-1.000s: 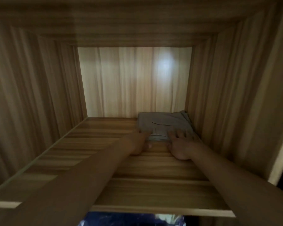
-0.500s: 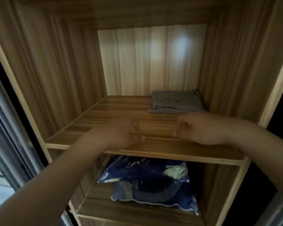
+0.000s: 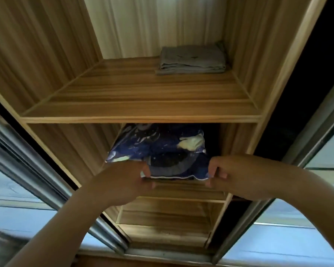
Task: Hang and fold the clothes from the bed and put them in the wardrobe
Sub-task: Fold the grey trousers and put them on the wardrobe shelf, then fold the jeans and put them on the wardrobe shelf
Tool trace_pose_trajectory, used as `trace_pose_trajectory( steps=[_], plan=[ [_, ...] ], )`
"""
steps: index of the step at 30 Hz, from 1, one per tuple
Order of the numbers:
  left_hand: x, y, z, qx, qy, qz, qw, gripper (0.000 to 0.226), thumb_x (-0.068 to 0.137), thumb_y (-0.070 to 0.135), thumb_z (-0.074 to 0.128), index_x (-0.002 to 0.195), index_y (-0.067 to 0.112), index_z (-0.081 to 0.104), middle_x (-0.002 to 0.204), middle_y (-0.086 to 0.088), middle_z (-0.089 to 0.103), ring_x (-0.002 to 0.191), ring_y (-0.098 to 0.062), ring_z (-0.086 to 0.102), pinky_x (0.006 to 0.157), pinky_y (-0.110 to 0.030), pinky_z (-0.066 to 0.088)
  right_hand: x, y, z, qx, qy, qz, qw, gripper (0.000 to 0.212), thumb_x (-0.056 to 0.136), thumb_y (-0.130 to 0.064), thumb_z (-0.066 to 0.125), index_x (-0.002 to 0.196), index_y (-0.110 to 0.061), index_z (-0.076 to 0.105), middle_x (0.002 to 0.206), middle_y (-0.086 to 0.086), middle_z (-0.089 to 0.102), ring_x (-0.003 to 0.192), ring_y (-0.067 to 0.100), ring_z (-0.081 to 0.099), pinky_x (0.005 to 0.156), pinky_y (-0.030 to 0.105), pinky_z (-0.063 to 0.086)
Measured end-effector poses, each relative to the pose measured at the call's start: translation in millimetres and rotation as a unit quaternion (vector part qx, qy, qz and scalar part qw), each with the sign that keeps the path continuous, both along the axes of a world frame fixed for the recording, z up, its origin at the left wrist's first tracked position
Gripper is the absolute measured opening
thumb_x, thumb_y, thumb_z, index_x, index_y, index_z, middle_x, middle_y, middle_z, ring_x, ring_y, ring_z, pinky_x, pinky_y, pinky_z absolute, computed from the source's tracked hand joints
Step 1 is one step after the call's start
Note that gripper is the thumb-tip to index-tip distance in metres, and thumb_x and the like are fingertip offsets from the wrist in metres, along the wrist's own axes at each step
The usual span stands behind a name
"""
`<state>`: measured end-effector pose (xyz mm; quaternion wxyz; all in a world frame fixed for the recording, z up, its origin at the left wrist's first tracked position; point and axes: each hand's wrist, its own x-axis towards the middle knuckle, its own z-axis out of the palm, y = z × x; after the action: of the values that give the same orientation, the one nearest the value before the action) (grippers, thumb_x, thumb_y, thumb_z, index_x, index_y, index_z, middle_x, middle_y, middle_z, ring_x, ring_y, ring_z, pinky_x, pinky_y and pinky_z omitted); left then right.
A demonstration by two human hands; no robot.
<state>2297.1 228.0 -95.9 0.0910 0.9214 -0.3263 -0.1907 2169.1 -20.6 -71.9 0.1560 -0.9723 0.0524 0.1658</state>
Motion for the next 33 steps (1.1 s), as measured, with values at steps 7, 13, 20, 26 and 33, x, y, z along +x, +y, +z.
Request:
trace_pose_trajectory(
  steps=[7,13,20,26,33],
  plan=[
    [-55.8,-85.2,-52.8,0.036,0.017,-0.16,0.986,0.026,0.094,0.055,0.055,0.099,0.03,0.057,0.086,0.01,0.054,0.08,-0.006,0.052,0.068,-0.027,0.04,-84.2,-20.5,-34.9,0.008,0.077,-0.152,0.985,0.032,0.098,-0.058,0.048,0.119,-0.035,0.055,0.115,-0.012,0.06,0.096,0.011,0.052,0.08,0.025,0.04],
    [-106.1,-185.7,-82.2,0.022,0.011,-0.338,0.941,0.024,0.095,0.046,0.056,0.105,0.025,0.06,0.088,0.007,0.059,0.078,-0.01,0.057,0.076,-0.027,0.048,-192.6,-66.7,-67.3,-0.012,0.104,-0.351,0.93,0.039,0.097,-0.059,0.048,0.125,-0.034,0.052,0.122,-0.008,0.062,0.096,0.012,0.049,0.082,0.029,0.04],
    [-218.1,-298.6,-99.9,0.088,0.011,-0.515,0.853,0.041,0.099,0.052,0.047,0.135,0.032,0.047,0.132,0.006,0.054,0.12,-0.015,0.052,0.102,-0.034,0.043,-325.9,-91.5,-86.5,0.013,0.116,-0.518,0.848,0.036,0.099,-0.052,0.05,0.124,-0.027,0.054,0.12,-0.004,0.062,0.107,0.016,0.056,0.083,0.03,0.042],
    [-328.4,-399.3,-106.9,0.06,-0.023,-0.593,0.803,0.04,0.099,0.05,0.047,0.133,0.029,0.05,0.126,0.003,0.055,0.119,-0.02,0.055,0.098,-0.038,0.046,-429.4,-124.2,-109.7,0.025,0.086,-0.636,0.766,0.035,0.095,-0.055,0.055,0.118,-0.029,0.054,0.109,-0.006,0.061,0.104,0.018,0.058,0.091,0.036,0.049],
    [-432.4,-511.6,-119.1,0.037,-0.05,-0.626,0.777,0.042,0.1,0.046,0.044,0.138,0.029,0.047,0.131,0.004,0.054,0.114,-0.019,0.057,0.091,-0.037,0.05,-524.1,-209.9,-119.3,0.02,0.048,-0.688,0.724,0.036,0.092,-0.058,0.054,0.118,-0.033,0.054,0.114,-0.01,0.061,0.104,0.018,0.059,0.092,0.041,0.051]
  ],
)
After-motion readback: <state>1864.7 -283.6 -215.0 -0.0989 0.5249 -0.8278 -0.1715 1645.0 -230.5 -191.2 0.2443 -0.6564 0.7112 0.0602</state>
